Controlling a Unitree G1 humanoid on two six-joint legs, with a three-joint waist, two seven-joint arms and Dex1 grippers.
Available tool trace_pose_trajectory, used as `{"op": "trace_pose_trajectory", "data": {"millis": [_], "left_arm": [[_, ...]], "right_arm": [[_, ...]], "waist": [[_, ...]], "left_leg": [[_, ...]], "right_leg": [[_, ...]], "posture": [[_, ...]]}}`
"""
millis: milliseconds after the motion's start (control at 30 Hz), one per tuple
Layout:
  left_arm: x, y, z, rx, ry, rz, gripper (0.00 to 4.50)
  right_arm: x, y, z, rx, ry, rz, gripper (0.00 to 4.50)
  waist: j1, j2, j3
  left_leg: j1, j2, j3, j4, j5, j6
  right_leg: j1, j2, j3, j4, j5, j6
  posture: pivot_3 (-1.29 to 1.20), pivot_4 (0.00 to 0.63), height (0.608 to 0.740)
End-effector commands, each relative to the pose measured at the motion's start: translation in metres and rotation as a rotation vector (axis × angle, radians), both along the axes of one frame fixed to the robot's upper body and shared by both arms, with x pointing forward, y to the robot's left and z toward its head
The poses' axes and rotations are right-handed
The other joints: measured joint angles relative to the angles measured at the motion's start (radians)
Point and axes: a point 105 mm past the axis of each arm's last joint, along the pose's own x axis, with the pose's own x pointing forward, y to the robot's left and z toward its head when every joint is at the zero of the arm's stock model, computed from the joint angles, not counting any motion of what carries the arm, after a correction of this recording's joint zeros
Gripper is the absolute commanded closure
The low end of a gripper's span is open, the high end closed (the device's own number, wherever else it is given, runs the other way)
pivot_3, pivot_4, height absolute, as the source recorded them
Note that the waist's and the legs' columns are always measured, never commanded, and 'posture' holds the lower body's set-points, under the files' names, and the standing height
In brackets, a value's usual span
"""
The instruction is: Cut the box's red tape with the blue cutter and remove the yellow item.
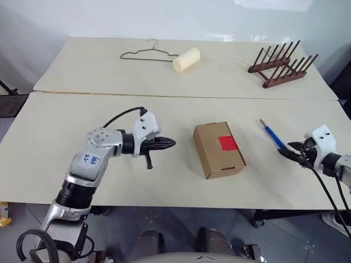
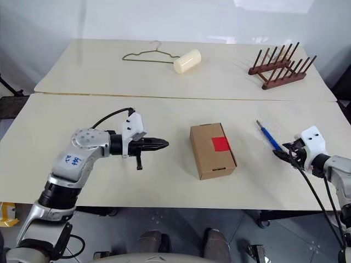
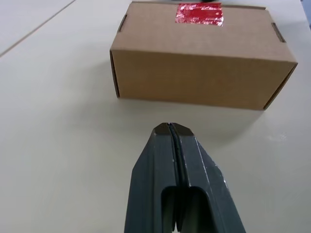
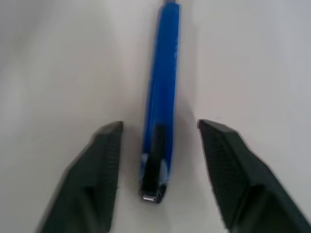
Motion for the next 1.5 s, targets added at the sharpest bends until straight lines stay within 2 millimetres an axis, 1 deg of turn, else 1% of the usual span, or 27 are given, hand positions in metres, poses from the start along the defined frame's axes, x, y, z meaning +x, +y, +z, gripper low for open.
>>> {"op": "trace_pose_trajectory", "data": {"millis": [33,67,133,200,233,300,367,400,467,567,633,733,800,900,1000,1100,1167,1267,1400,1500], "left_arm": [[-0.006,0.006,0.003,-0.043,-0.016,0.066,4.5],[-0.006,0.007,0.001,-0.056,-0.011,0.089,4.5],[-0.005,0.008,-0.004,-0.087,0.0,0.137,4.5],[-0.002,0.006,-0.009,-0.113,-0.002,0.18,4.5],[-0.001,0.005,-0.01,-0.117,-0.003,0.19,4.5],[0.002,0.001,-0.013,-0.129,0.0,0.201,4.5],[0.004,-0.012,-0.014,-0.146,0.008,0.191,4.5],[0.006,-0.021,-0.015,-0.147,0.016,0.179,4.5],[0.009,-0.034,-0.018,-0.138,0.031,0.164,4.5],[0.018,-0.046,-0.025,-0.115,0.073,0.197,4.5],[0.02,-0.05,-0.03,-0.099,0.102,0.202,4.5],[0.016,-0.058,-0.033,-0.088,0.126,0.184,4.5],[0.012,-0.063,-0.032,-0.091,0.132,0.162,4.5],[0.007,-0.065,-0.03,-0.088,0.135,0.143,4.5],[0.002,-0.06,-0.029,-0.082,0.13,0.137,4.5],[-0.004,-0.056,-0.028,-0.08,0.133,0.129,4.5],[-0.011,-0.05,-0.027,-0.071,0.135,0.12,4.5],[-0.019,-0.036,-0.027,-0.055,0.143,0.144,4.5],[-0.016,-0.02,-0.033,-0.035,0.153,0.243,4.5],[-0.013,-0.013,-0.034,-0.023,0.135,0.285,4.5]], "right_arm": [[-0.002,0.0,0.058,0.037,-0.193,0.087,1.38],[-0.002,0.005,0.068,0.057,-0.217,0.114,1.38],[0.0,0.023,0.08,0.085,-0.254,0.184,1.38],[0.008,0.05,0.08,0.101,-0.294,0.261,1.79],[0.011,0.059,0.079,0.099,-0.316,0.28,2.01],[0.019,0.075,0.071,0.059,-0.333,0.303,2.62],[0.027,0.088,0.052,-0.015,-0.343,0.312,3.39],[0.032,0.095,0.04,-0.052,-0.353,0.29,3.71],[0.038,0.106,0.027,-0.117,-0.383,0.271,4.44],[0.037,0.126,0.014,-0.164,-0.418,0.296,4.47],[0.034,0.134,0.007,-0.145,-0.407,0.306,4.47],[0.027,0.147,0.004,-0.09,-0.387,0.331,4.47],[0.014,0.16,0.0,-0.077,-0.343,0.406,4.47],[0.0,0.171,-0.003,-0.062,-0.27,0.472,4.47],[-0.007,0.185,-0.001,-0.031,-0.253,0.503,4.47],[-0.01,0.19,-0.006,-0.048,-0.225,0.512,4.47],[-0.011,0.193,-0.008,-0.04,-0.215,0.504,4.47],[-0.012,0.201,-0.01,-0.029,-0.207,0.506,4.47],[-0.017,0.207,-0.015,-0.005,-0.166,0.519,4.47],[-0.018,0.201,-0.016,-0.017,-0.153,0.501,4.47]], "waist": [[0.0,0.001,0.001],[0.0,0.001,0.001],[0.0,0.001,0.001],[0.0,0.001,0.0],[0.0,0.0,0.0],[0.0,0.0,0.0],[0.005,0.0,0.0],[0.007,0.0,0.0],[0.008,0.0,0.0],[0.002,0.0,0.0],[-0.001,0.0,0.0],[-0.004,0.0,0.0],[-0.003,0.0,0.0],[0.0,0.0,0.0],[0.001,0.0,0.0],[0.0,0.0,0.0],[0.0,0.0,0.0],[0.0,0.0,0.0],[0.001,0.0,0.0],[0.001,0.0,0.0]], "left_leg": [[0.0,0.0,0.001,0.0,0.0,0.0],[0.0,0.0,0.001,0.0,0.0,0.0],[0.0,0.0,0.0,0.001,0.0,0.0],[0.002,0.0,0.0,0.001,0.0,0.0],[0.002,0.0,0.0,0.001,0.0,0.0],[0.003,0.0,0.0,0.001,0.0,-0.001],[0.002,0.0,0.0,0.001,0.0,-0.001],[0.002,-0.001,0.0,0.002,0.0,-0.001],[0.001,-0.001,0.0,0.002,0.0,-0.001],[0.001,-0.001,0.0,0.001,0.0,-0.001],[0.001,-0.001,0.0,0.0,0.001,-0.002],[0.002,0.0,0.0,0.0,0.001,-0.002],[0.002,0.0,0.0,0.0,0.001,-0.002],[0.002,0.0,0.0,0.0,0.001,-0.002],[0.002,0.0,0.0,0.001,0.001,-0.002],[0.002,0.0,0.0,0.0,0.001,-0.002],[0.002,0.0,0.0,0.0,0.001,-0.002],[0.002,0.0,0.0,0.0,0.001,-0.002],[0.002,0.0,-0.002,0.0,0.001,-0.002],[0.002,0.0,-0.002,0.0,0.001,-0.002]], "right_leg": [[0.0,0.0,0.001,0.0,0.0,0.0],[0.0,0.0,0.001,0.0,0.0,0.0],[0.0,0.0,0.001,0.001,0.0,0.0],[0.0,0.0,0.002,0.002,0.0,0.0],[0.001,0.0,0.002,0.002,0.0,0.0],[0.001,0.0,0.002,0.003,0.0,0.0],[0.001,0.0,0.002,0.003,0.0,0.0],[0.001,0.0,0.002,0.004,0.0,0.0],[0.0,-0.001,0.002,0.004,0.0,0.0],[0.0,-0.001,0.002,0.004,0.0,0.0],[0.0,0.0,0.002,0.004,0.0,0.0],[-0.001,0.0,0.002,0.004,0.0,0.0],[-0.001,0.001,0.002,0.004,0.0,0.0],[-0.001,0.001,0.002,0.004,0.0,0.0],[0.0,0.0,0.003,0.004,0.0,0.0],[0.0,0.0,0.003,0.004,0.0,0.0],[-0.001,0.0,0.003,0.004,0.0,0.0],[-0.001,0.0,0.003,0.004,0.0,0.0],[0.0,0.0,0.004,0.004,0.0,-0.001],[0.0,0.0,0.004,0.004,0.0,-0.001]], "posture": [[0.0,0.15,0.74],[0.0,0.15,0.74],[0.0,0.15,0.74],[0.0,0.15,0.74],[0.0,0.15,0.74],[0.0,0.15,0.74],[0.0,0.15,0.74],[0.0,0.15,0.74],[0.0,0.15,0.74],[0.0,0.15,0.74],[0.0,0.15,0.74],[0.0,0.15,0.74],[0.0,0.15,0.74],[0.0,0.15,0.74],[0.0,0.15,0.74],[0.0,0.15,0.74],[0.0,0.15,0.74],[0.0,0.15,0.74],[0.0,0.15,0.74],[0.0,0.15,0.74]]}}
